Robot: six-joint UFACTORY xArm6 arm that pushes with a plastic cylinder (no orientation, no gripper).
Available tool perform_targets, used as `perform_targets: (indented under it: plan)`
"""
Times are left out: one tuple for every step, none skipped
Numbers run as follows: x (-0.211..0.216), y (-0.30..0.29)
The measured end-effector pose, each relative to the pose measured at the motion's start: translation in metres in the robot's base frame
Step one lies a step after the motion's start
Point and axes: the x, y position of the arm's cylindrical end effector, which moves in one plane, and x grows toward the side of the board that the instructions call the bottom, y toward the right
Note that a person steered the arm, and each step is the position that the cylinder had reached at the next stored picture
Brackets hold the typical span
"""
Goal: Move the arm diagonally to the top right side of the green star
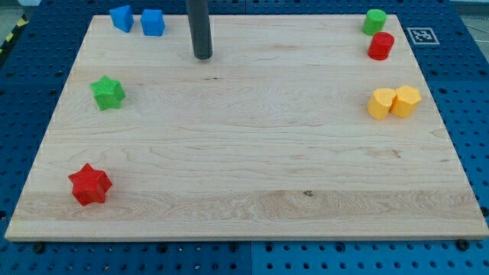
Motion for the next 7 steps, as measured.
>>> perform_targets:
  plan:
    - [0.000,-0.001]
    - [0.000,-0.001]
    - [0.000,-0.009]
    - [0.000,-0.022]
    - [0.000,-0.029]
    - [0.000,-0.029]
    - [0.000,-0.033]
